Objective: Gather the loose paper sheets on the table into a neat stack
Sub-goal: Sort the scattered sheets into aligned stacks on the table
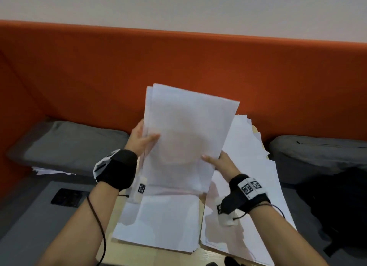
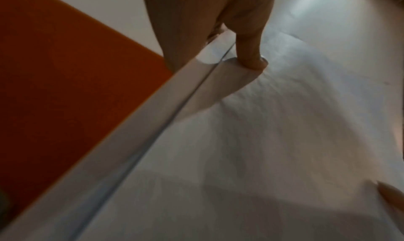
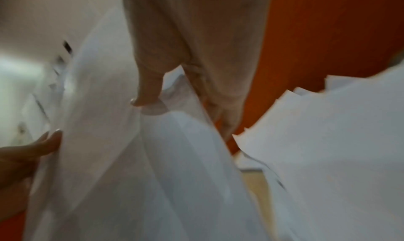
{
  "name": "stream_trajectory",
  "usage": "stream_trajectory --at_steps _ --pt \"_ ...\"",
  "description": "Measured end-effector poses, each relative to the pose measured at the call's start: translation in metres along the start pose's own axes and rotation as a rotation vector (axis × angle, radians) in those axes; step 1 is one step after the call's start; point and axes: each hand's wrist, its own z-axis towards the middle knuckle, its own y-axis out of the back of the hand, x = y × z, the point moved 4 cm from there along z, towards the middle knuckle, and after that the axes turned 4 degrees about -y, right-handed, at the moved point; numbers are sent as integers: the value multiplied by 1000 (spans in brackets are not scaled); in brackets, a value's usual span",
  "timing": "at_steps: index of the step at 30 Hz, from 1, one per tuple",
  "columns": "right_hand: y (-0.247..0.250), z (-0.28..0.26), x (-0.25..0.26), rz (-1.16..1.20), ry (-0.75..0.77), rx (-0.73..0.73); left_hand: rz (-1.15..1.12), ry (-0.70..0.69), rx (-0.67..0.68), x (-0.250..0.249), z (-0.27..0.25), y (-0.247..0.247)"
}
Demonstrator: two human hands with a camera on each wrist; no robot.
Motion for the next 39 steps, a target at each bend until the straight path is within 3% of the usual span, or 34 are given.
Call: stream_trajectory --at_steps 4,7,15,22,31,39 --pt "11 -10 62 105 202 -94 -13 -160 -76 -34 15 -3" --pt "13 -16 78 128 263 -83 -50 -221 -117 -43 18 -9" --pt "12 -16 54 206 183 -95 -21 -200 -166 -31 10 -19" --pt "18 -18 78 272 286 -132 -26 -318 -195 -59 15 -19" --pt "17 -15 55 170 251 -129 76 -323 -202 -33 12 -19" --pt "26 -19 98 277 335 -180 62 -460 -276 -72 20 -19"
